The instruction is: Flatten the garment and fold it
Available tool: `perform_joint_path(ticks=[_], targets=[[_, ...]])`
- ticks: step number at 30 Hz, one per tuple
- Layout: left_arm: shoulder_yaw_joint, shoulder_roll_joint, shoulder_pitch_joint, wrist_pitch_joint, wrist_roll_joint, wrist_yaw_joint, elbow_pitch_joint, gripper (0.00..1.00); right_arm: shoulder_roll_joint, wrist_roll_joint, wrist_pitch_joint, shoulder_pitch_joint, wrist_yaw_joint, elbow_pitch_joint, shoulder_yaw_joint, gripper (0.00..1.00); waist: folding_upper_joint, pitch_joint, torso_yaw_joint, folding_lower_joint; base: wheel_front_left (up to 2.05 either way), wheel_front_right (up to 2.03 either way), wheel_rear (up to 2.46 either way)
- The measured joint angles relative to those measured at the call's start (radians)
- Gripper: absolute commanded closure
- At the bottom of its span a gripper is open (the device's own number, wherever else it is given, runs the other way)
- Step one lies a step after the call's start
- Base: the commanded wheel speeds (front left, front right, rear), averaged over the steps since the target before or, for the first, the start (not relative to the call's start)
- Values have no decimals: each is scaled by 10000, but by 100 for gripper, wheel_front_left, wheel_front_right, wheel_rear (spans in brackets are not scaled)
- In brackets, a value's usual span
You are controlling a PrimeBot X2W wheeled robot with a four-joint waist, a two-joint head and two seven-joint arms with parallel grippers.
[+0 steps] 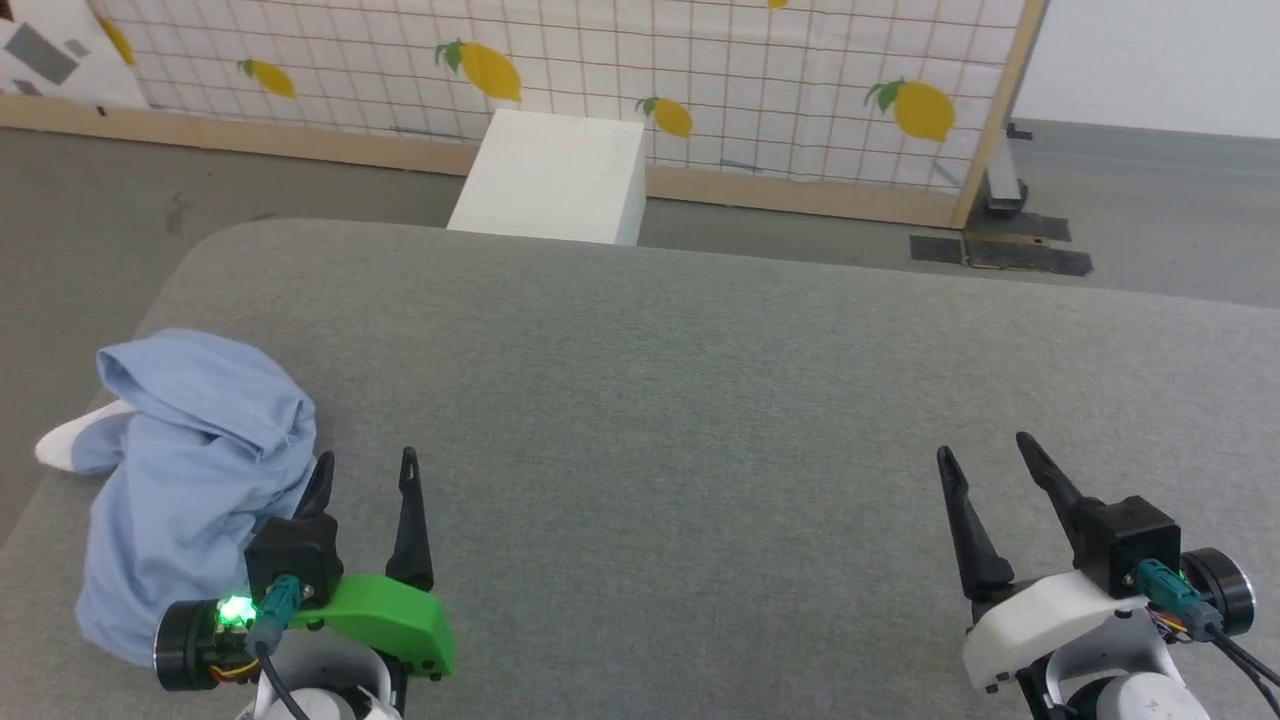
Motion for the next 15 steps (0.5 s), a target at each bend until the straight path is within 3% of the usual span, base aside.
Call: perform_joint_path(ticks=[15], targets=[[58, 44, 20, -311, -286, 280, -8, 0, 0, 119, -207, -3, 0, 165, 196, 0, 0, -53, 737, 0, 0, 0, 0]])
